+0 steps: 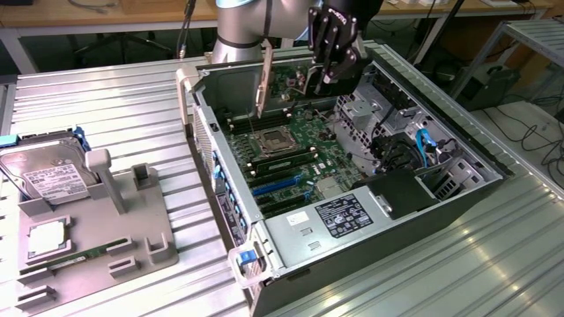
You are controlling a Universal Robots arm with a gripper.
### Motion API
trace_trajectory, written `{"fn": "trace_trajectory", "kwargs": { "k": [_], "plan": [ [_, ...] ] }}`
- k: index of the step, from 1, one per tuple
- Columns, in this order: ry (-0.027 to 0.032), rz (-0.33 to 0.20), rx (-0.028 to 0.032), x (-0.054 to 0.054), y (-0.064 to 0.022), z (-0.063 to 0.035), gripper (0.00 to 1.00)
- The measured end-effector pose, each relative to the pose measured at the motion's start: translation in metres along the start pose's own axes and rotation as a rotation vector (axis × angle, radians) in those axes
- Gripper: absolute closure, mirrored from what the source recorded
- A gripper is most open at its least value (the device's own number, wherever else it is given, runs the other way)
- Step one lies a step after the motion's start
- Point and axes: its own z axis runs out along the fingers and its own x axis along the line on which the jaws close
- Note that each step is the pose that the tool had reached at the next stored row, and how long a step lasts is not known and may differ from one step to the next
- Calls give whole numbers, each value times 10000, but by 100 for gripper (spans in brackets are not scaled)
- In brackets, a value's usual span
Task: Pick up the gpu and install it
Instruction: 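Insert the gpu into the slot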
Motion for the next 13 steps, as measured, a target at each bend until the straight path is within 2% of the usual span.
{"fn": "trace_trajectory", "kwargs": {
  "k": [13],
  "plan": [
    [0, 0, 0, 1, -2, 43, 73]
  ]
}}
